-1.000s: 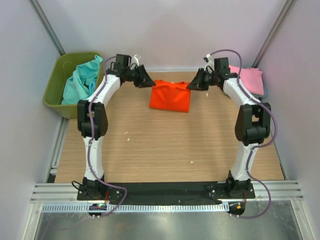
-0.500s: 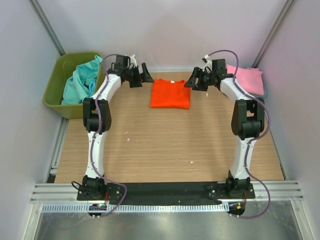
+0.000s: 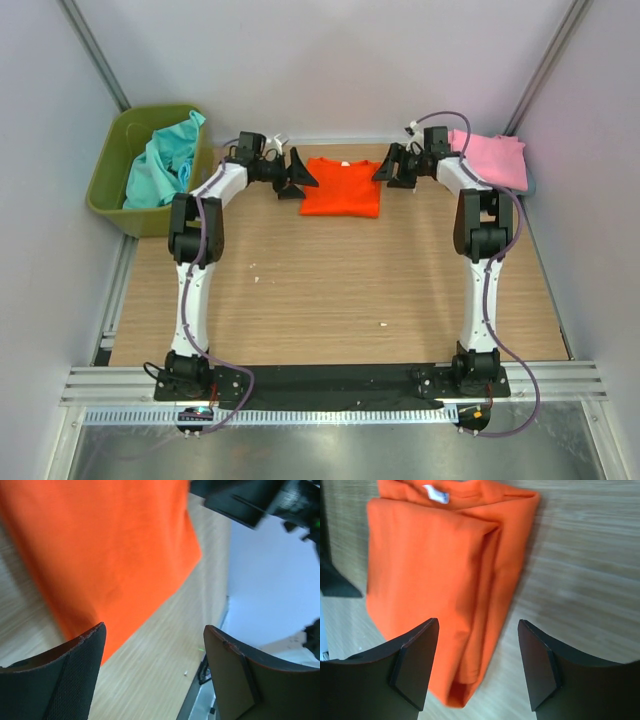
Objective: Fold and stack the t-shirts
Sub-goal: Neatly place the folded tshirt to the corner
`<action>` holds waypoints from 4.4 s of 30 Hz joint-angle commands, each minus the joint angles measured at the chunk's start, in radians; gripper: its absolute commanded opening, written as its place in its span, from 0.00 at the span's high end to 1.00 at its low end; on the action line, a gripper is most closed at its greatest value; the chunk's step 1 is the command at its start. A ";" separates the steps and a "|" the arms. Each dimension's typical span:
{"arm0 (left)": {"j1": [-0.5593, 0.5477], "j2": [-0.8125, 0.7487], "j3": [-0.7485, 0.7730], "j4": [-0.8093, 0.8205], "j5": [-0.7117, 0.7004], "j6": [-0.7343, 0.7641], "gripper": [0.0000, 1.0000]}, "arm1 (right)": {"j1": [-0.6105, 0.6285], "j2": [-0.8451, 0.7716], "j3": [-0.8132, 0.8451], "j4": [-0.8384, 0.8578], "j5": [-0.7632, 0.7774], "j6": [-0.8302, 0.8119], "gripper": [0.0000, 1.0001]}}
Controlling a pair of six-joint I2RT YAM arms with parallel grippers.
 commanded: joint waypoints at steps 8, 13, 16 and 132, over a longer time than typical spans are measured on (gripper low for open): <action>-0.055 -0.040 -0.023 0.225 0.168 -0.158 0.21 | -0.043 0.148 0.165 0.108 -0.126 0.060 0.29; -0.058 -0.007 -0.041 0.170 0.139 -0.112 0.21 | -0.040 0.190 0.171 0.154 -0.170 0.120 0.29; -0.061 0.020 -0.041 0.139 0.122 -0.085 0.20 | -0.034 0.191 0.150 0.149 -0.189 0.126 0.29; -0.077 -0.242 -0.044 -0.650 -0.340 0.613 0.24 | -0.324 -0.004 0.642 -0.260 0.451 -0.728 0.99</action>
